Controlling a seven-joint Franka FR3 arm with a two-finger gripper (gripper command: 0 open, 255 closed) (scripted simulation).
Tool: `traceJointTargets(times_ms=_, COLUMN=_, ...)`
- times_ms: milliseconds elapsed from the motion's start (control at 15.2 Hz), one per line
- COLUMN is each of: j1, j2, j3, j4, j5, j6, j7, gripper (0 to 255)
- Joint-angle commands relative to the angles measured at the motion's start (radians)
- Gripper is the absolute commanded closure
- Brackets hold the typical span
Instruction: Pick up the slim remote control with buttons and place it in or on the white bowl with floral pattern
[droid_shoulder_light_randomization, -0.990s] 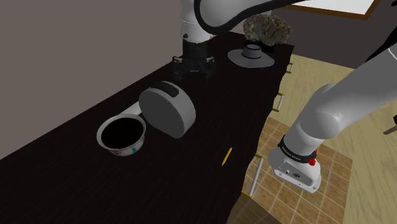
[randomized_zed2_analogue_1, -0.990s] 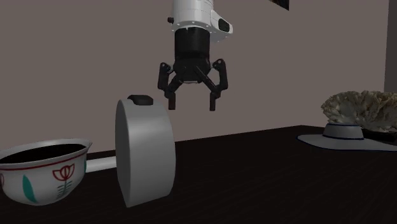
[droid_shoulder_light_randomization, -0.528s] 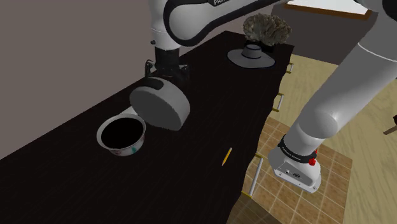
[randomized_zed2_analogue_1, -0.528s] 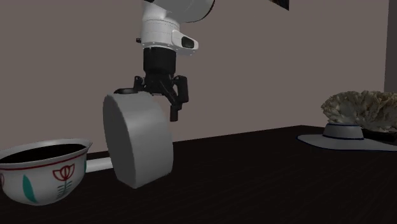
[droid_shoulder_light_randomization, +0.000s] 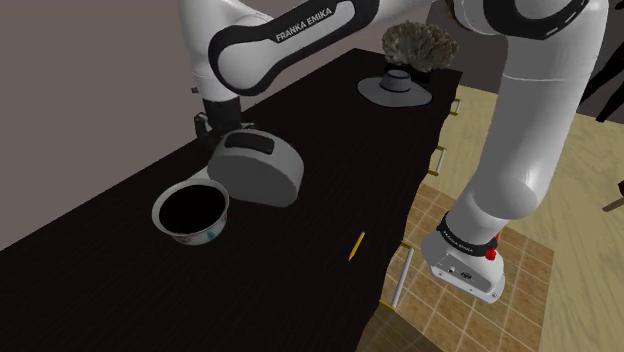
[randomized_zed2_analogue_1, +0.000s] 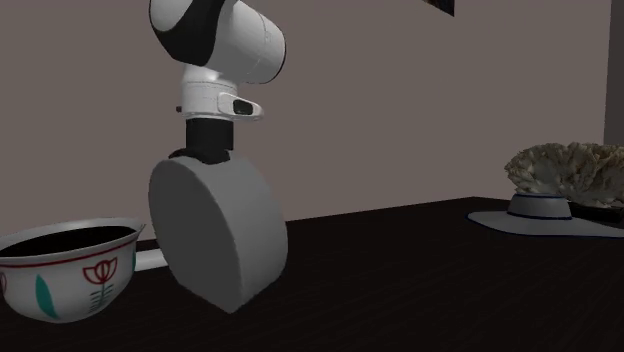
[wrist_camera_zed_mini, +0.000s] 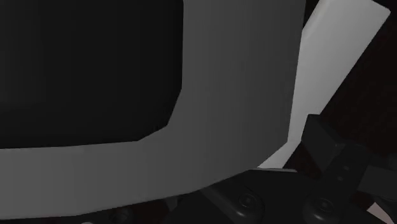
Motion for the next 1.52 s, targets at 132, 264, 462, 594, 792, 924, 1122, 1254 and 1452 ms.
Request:
traceJointTargets(times_ms=132, j1=0.074, j2=0.184, j3=-0.049, j4=0.189, j5=-0.084, j6=-0.024, j7=0.134, gripper=0)
traceJointTargets(times_ms=264, j1=0.109, j2=0.262, j3=-0.073, j4=0.286, j5=-0.108, j6=-0.045, j7=0.18, gripper=0)
traceJointTargets(times_ms=462, j1=0.112, j2=0.277, j3=-0.079, j4=0.269, j5=-0.116, j6=-0.014, j7=0.185, gripper=0)
traceJointTargets(times_ms=594, j1=0.114, j2=0.289, j3=-0.083, j4=0.259, j5=-0.122, j6=0.007, j7=0.189, gripper=0)
traceJointTargets(times_ms=792, j1=0.117, j2=0.304, j3=-0.089, j4=0.247, j5=-0.131, j6=0.032, j7=0.194, gripper=0)
traceJointTargets(times_ms=924, j1=0.117, j2=0.304, j3=-0.089, j4=0.248, j5=-0.131, j6=0.032, j7=0.194, gripper=0)
traceJointTargets(times_ms=1122, j1=0.117, j2=0.304, j3=-0.089, j4=0.248, j5=-0.131, j6=0.032, j7=0.194, gripper=0)
traceJointTargets(times_ms=1254, j1=0.117, j2=0.304, j3=-0.089, j4=0.248, j5=-0.131, j6=0.032, j7=0.194, gripper=0)
traceJointTargets(times_ms=1452, j1=0.118, j2=0.307, j3=-0.089, j4=0.253, j5=-0.131, j6=0.029, j7=0.194, gripper=255)
